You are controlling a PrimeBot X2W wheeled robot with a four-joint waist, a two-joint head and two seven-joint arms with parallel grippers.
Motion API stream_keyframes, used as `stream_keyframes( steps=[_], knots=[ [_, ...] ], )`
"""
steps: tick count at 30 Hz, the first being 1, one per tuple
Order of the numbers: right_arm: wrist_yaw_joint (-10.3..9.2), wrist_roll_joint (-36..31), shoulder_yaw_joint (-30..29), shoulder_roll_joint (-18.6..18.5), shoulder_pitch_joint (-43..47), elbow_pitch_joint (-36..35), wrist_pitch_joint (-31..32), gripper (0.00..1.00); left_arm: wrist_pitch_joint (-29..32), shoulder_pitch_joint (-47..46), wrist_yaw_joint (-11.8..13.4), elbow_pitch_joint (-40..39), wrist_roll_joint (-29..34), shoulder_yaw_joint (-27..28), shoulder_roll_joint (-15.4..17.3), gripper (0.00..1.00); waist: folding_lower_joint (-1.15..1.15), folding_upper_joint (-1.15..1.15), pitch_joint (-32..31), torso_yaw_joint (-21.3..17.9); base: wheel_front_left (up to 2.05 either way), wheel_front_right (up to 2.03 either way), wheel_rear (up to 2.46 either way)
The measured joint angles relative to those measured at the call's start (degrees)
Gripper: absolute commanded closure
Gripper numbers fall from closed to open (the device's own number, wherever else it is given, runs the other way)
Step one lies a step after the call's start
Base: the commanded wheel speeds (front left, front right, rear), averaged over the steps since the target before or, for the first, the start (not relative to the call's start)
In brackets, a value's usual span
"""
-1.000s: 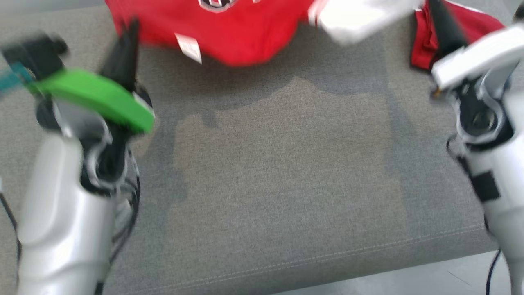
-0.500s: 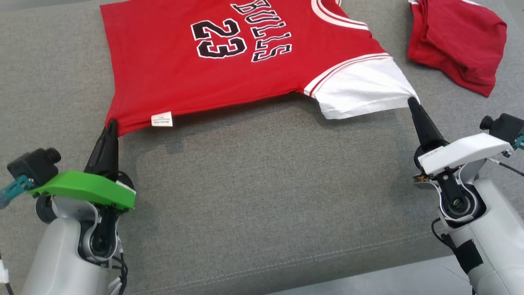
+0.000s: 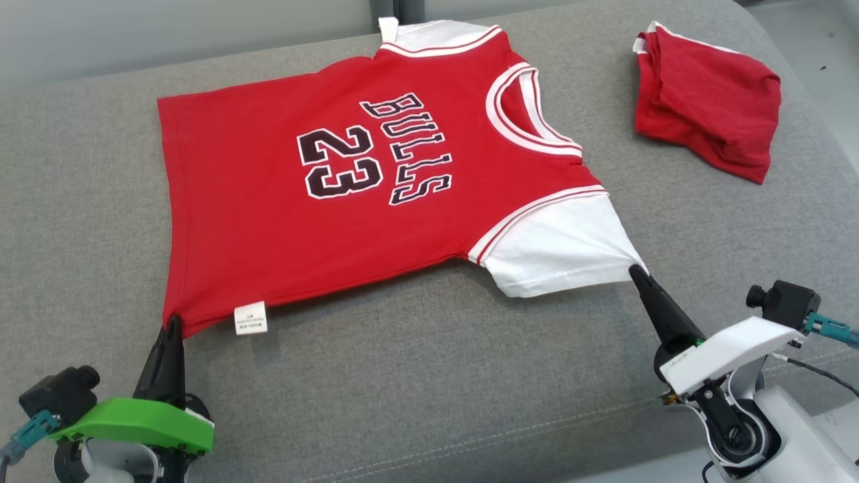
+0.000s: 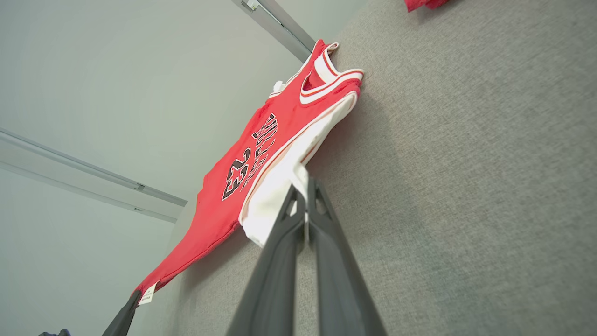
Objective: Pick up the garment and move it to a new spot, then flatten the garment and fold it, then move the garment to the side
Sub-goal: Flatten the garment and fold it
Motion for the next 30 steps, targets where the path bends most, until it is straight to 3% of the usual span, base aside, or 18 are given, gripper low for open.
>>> stream_keyframes(
  steps=[9, 18, 30],
  knots=[
    [0.0, -1.65, 2.3, -2.48, 7.2, -4.99, 0.05, 1.0, -0.7, 6.17, 0.0, -2.47, 0.87, 1.13, 0.53, 1.0, 0.0, 0.0, -3.21, -3.28, 0.0, 0.0, 0.0],
    [0.0, -1.42, 3.88, -4.32, 12.89, -10.25, 1.33, 1.0, -1.18, 9.13, 0.0, -5.22, 0.94, 2.93, 0.66, 1.0, 0.0, 0.0, -2.88, -3.35, 0.0, 0.0, 0.0],
    [-0.64, -1.08, 5.21, -4.93, 16.8, -9.22, 2.87, 1.0, -1.34, 11.88, 0.11, -3.68, 2.12, 2.42, 0.14, 1.0, 0.0, 0.0, -2.15, -3.07, 0.0, 0.0, 0.0]
  ],
)
